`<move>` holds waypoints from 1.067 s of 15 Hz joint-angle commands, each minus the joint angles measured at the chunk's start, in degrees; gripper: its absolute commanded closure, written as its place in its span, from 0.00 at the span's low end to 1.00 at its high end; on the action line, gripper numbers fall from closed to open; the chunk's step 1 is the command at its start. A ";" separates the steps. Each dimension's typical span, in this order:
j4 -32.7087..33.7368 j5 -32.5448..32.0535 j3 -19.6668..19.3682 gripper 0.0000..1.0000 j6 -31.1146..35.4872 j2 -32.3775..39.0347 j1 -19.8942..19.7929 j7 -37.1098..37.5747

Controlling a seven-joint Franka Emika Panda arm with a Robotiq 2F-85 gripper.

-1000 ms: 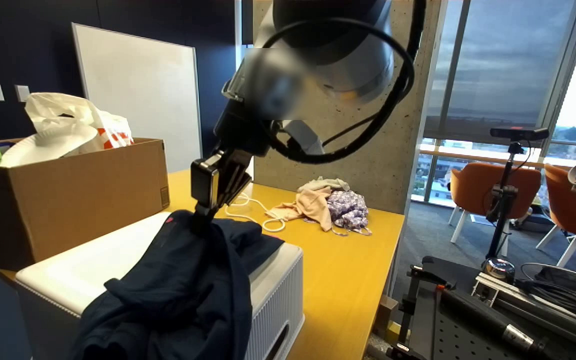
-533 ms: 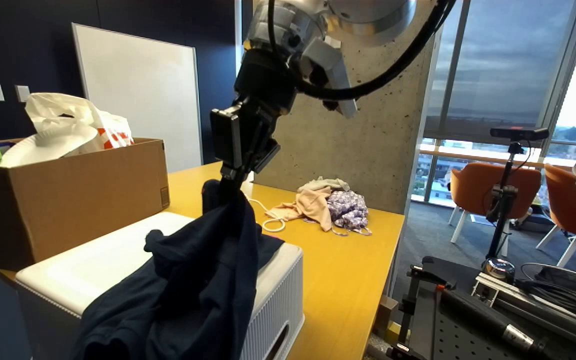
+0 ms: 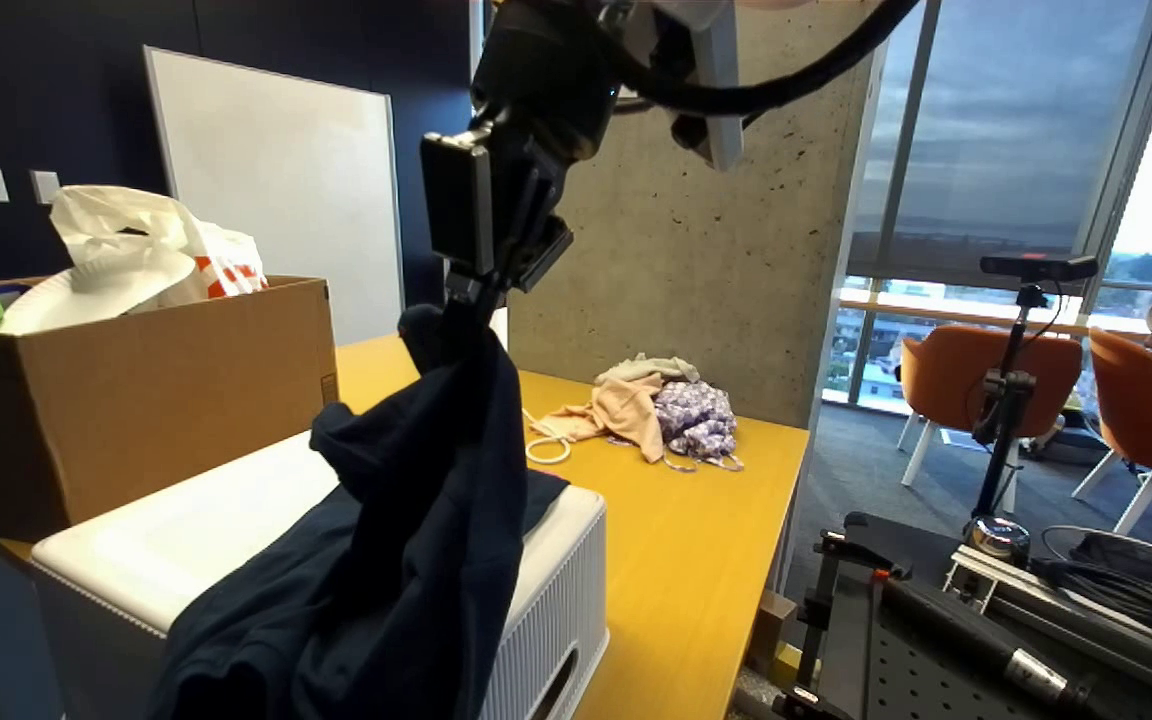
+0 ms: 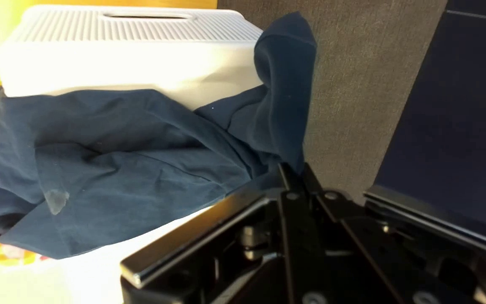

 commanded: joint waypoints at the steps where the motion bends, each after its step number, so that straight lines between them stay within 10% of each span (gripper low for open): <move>1: 0.02 -6.28 -1.66 0.99 -3.68 -3.94 1.58 10.41; 16: -2.22 -2.58 -0.92 0.99 -2.37 -3.33 3.63 45.36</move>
